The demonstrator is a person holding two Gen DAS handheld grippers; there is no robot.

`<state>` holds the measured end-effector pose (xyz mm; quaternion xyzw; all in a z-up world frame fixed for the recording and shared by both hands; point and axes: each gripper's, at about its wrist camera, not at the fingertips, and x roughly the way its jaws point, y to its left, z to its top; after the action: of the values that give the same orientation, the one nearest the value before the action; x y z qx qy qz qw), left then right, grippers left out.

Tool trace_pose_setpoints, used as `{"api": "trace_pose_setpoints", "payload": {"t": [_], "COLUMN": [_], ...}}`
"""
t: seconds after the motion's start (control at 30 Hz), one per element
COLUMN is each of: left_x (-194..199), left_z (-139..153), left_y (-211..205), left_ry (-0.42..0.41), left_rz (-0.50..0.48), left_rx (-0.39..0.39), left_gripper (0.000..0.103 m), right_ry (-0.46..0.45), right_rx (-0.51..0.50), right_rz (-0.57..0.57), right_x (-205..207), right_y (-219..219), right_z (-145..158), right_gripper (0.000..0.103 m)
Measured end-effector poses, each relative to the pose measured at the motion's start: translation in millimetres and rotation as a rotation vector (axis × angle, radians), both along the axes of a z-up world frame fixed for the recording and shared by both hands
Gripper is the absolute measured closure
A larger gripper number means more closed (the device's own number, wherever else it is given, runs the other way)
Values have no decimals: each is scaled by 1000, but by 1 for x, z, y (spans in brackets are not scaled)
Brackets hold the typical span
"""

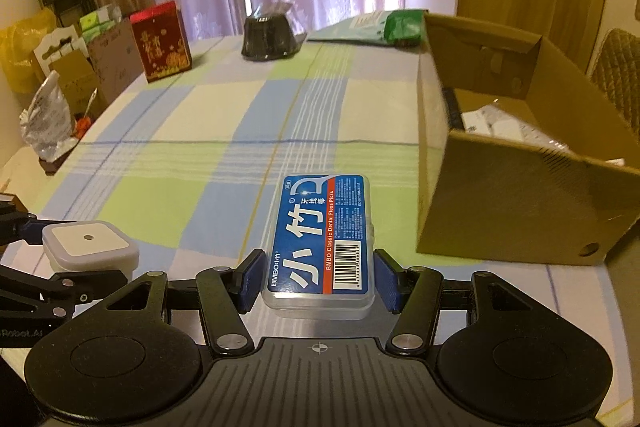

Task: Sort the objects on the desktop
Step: 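Carry the plug adapter and floss box over the cardboard box with both tools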

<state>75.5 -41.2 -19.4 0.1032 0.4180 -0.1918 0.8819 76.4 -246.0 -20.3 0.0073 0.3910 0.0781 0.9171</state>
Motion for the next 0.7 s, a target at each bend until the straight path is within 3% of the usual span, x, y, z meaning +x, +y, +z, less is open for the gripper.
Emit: {"api": "trace_pose_setpoints", "payload": {"t": [0.7], "left_x": [-11], "left_z": [50], "left_y": [-33], "left_ry": [-70], "left_rz": [-53], "left_rx": [-48], "left_gripper": [43], "right_ry": [-96], "right_rx": [13], "right_rz": [-115], "right_x": [-28], "right_y": [-48], "right_z": [60], "right_gripper": [47]}}
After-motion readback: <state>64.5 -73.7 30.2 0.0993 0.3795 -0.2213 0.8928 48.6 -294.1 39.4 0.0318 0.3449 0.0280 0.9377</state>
